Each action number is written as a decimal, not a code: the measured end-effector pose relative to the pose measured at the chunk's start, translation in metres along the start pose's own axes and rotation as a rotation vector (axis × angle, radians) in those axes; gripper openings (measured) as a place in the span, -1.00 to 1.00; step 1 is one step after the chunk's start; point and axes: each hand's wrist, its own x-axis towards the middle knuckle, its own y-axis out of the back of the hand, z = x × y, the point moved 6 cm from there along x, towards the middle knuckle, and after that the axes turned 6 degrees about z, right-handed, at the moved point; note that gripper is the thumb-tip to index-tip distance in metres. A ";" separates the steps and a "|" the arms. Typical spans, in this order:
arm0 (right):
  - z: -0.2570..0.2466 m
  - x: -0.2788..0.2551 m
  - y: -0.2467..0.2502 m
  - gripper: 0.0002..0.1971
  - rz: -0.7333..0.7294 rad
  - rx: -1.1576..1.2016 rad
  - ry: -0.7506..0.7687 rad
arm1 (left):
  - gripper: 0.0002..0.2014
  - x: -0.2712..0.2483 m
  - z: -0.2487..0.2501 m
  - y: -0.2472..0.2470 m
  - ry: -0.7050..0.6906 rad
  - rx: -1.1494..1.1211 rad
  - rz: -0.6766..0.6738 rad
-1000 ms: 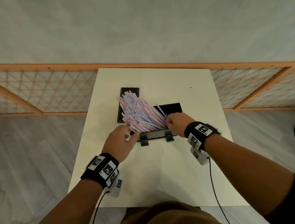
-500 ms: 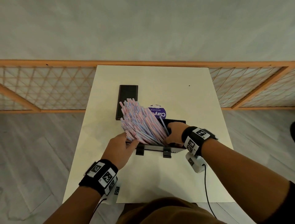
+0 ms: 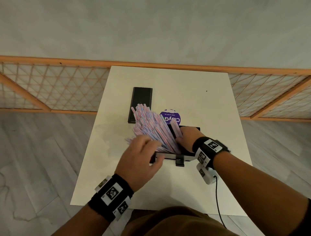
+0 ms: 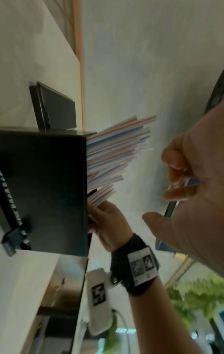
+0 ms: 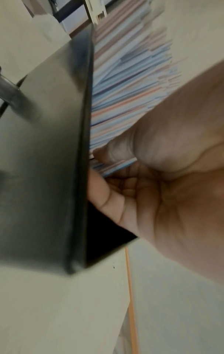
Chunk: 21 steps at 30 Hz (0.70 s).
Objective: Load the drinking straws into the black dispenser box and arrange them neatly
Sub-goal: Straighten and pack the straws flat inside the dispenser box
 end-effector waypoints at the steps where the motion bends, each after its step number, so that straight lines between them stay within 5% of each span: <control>1: 0.003 -0.002 0.002 -0.81 0.009 0.027 0.001 | -0.83 -0.001 0.004 -0.012 -0.095 0.018 -0.091; 6: 0.005 -0.014 0.008 -0.84 -0.009 0.132 0.110 | -0.80 -0.004 -0.010 -0.046 -0.171 0.120 -0.327; 11: -0.007 -0.026 0.018 -0.97 -0.064 0.195 0.207 | -0.80 0.000 -0.032 -0.055 -0.031 0.166 -0.439; 15: -0.022 -0.028 0.020 -0.74 -0.109 0.069 0.259 | -0.71 0.001 -0.039 -0.059 0.140 0.034 -0.487; 19: -0.040 -0.028 0.005 -0.93 -0.202 -0.153 0.270 | -0.73 0.005 -0.043 -0.058 0.291 -0.048 -0.489; 21: -0.049 -0.028 -0.004 -0.72 -0.255 -0.250 0.267 | -0.81 0.008 -0.044 -0.055 0.359 -0.075 -0.483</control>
